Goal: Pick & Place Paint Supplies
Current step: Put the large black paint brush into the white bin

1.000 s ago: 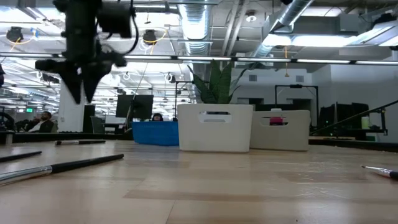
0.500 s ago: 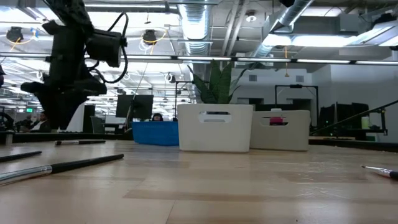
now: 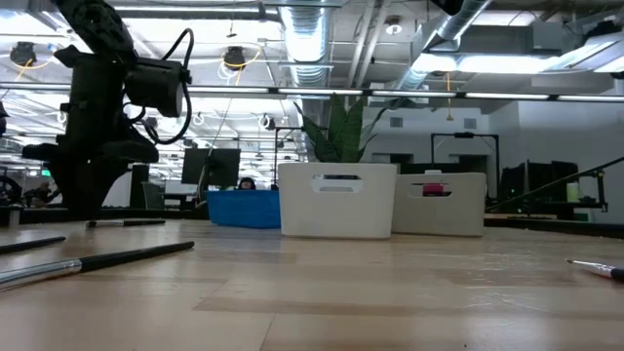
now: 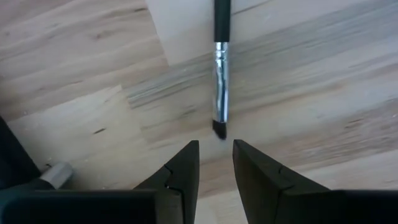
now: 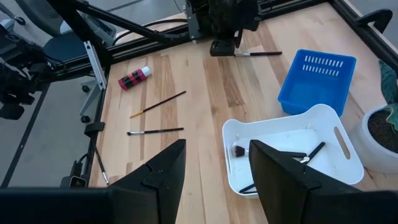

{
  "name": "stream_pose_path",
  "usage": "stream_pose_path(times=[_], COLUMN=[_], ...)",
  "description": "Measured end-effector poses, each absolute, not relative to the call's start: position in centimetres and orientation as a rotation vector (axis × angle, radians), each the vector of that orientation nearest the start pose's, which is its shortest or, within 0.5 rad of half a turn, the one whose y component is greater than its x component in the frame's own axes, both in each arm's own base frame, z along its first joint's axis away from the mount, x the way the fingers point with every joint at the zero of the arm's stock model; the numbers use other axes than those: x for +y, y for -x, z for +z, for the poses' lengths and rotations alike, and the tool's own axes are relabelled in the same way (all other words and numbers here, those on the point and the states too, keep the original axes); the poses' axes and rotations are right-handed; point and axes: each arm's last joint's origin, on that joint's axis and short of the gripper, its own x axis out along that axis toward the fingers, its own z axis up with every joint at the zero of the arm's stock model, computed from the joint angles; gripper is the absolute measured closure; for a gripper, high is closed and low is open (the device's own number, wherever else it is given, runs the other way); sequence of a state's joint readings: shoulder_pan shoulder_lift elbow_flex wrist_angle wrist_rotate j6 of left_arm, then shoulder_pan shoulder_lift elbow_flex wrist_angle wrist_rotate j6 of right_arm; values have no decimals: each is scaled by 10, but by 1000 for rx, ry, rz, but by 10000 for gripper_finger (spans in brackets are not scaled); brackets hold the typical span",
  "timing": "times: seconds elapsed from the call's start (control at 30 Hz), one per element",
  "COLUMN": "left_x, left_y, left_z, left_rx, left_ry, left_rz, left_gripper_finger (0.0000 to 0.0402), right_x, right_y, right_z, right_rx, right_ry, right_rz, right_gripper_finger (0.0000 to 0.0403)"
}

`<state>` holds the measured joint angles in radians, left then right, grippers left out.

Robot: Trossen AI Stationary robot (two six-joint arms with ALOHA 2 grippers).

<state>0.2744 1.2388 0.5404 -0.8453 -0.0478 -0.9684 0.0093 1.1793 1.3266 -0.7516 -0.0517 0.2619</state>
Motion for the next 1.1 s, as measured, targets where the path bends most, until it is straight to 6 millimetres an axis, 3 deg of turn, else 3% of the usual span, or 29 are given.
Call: stream_pose_path(times=[0.4, 0.83, 1.1], left_x=[46, 49, 47], left_y=[-159, -167, -169], left_z=[144, 127, 127], left_rx=[1278, 1364, 1369], left_ry=[923, 907, 963], left_rz=[989, 1002, 958], left_gripper_finger=[312, 314, 393], right_x=[4, 3, 3], right_y=[-232, -229, -229], right_z=[387, 383, 383], right_rx=[625, 667, 667], right_ry=[-266, -264, -264], right_rz=[-23, -55, -55], right_gripper_finger=[230, 230, 230])
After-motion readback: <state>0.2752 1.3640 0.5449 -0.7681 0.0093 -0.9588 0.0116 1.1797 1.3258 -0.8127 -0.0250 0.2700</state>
